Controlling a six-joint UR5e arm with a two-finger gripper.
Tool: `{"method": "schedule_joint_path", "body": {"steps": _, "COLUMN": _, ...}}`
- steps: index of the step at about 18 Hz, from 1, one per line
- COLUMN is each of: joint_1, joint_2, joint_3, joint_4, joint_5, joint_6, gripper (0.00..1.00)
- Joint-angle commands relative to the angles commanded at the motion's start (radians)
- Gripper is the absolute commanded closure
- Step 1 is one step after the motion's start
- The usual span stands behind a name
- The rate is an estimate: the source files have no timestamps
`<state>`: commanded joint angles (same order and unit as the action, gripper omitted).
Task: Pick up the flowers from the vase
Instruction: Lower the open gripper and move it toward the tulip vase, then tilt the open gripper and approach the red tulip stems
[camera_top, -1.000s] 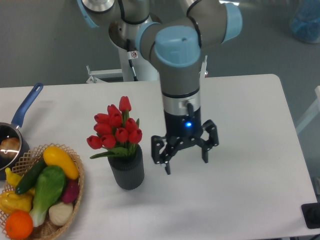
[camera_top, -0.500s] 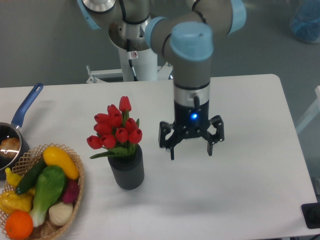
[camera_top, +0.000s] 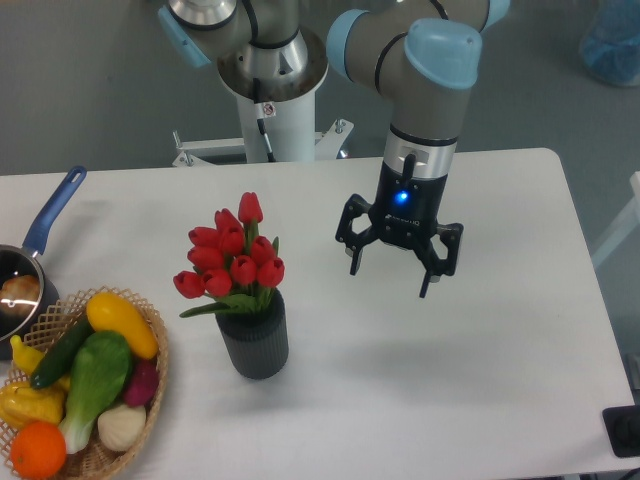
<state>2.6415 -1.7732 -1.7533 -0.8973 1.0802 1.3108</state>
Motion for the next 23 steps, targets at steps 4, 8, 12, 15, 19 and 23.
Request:
{"method": "schedule_joint_path", "body": {"steps": 4, "joint_1": 0.0, "joint_2": -0.048, "joint_3": -0.044, "joint_4": -0.023, "joint_5": -0.077, "joint_6": 0.217, "gripper": 0.0}}
{"method": "schedule_joint_path", "body": {"steps": 8, "joint_1": 0.005, "joint_2": -0.04, "joint_3": -0.103, "joint_4": -0.087, "joint_5": -0.115, "joint_6": 0.365, "gripper": 0.0}}
{"method": "schedule_joint_path", "body": {"steps": 12, "joint_1": 0.038, "joint_2": -0.014, "joint_3": -0.155, "joint_4": -0.091, "joint_5": -0.285, "joint_6": 0.416, "gripper": 0.0}}
{"method": "schedule_joint_path", "body": {"steps": 15, "joint_1": 0.092, "joint_2": 0.006, "joint_3": -0.187, "joint_4": -0.117, "joint_5": -0.446, "joint_6": 0.416, "gripper": 0.0}}
{"method": "schedule_joint_path", "body": {"steps": 19, "joint_1": 0.109, "joint_2": 0.003, "joint_3": -0.204, "joint_4": -0.117, "joint_5": -0.511, "joint_6": 0.415, "gripper": 0.0}}
{"method": "schedule_joint_path", "body": {"steps": 23, "joint_1": 0.091, "joint_2": -0.002, "joint_3": -0.203, "joint_4": -0.117, "joint_5": -0.534, "joint_6": 0.404, "gripper": 0.0}}
